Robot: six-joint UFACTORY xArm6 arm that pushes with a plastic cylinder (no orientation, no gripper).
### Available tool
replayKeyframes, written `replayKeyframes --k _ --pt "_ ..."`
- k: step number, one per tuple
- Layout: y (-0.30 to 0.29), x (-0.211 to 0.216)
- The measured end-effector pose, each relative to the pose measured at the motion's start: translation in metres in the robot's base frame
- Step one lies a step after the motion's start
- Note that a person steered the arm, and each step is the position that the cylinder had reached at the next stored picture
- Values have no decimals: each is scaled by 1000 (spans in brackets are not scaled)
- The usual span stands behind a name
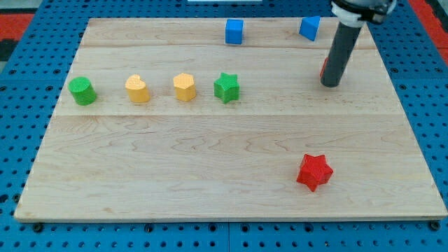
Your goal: Slide the red circle up a bit
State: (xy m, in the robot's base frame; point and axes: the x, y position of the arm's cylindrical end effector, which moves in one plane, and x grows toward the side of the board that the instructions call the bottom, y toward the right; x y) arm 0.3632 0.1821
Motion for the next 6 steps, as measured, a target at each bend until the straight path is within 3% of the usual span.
replayKeyframes --k 2,4,5,6 --pt "71 9" --pt "19 -11" --pt "5 10" --pt "-78 2"
